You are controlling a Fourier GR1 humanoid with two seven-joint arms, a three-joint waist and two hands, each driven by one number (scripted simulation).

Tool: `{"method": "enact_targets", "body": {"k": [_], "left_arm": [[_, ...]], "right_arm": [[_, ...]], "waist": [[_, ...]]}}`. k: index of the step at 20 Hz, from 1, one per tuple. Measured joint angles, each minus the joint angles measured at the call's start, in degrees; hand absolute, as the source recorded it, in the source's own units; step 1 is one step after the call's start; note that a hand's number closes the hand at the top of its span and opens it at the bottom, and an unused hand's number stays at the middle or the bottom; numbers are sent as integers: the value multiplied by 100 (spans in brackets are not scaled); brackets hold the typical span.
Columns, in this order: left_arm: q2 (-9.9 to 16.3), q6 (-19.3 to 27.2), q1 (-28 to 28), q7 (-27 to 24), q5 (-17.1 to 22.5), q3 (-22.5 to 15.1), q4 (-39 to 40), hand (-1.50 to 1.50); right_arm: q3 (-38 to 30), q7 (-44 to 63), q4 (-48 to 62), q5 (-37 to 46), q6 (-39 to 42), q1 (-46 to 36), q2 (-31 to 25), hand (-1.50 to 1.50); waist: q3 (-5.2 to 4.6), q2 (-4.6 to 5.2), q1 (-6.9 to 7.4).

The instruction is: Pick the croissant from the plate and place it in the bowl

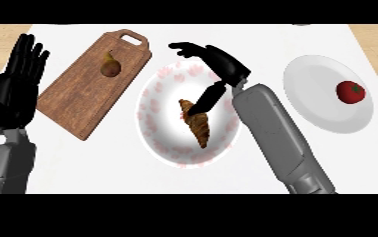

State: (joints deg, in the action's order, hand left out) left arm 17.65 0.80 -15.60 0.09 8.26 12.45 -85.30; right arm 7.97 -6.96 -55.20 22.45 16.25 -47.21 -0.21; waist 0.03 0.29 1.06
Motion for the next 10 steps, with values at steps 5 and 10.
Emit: {"method": "enact_targets", "body": {"k": [5,10], "left_arm": [[-74,75,13,9,-67,-49,-60,0],[-68,11,43,-87,-69,-35,13,0]], "right_arm": [[-786,-203,372,-405,-341,-269,-199,-150],[-1600,-426,1172,-838,-184,-735,-841,-150]], "waist": [[0,0,-18],[0,19,17]]}}
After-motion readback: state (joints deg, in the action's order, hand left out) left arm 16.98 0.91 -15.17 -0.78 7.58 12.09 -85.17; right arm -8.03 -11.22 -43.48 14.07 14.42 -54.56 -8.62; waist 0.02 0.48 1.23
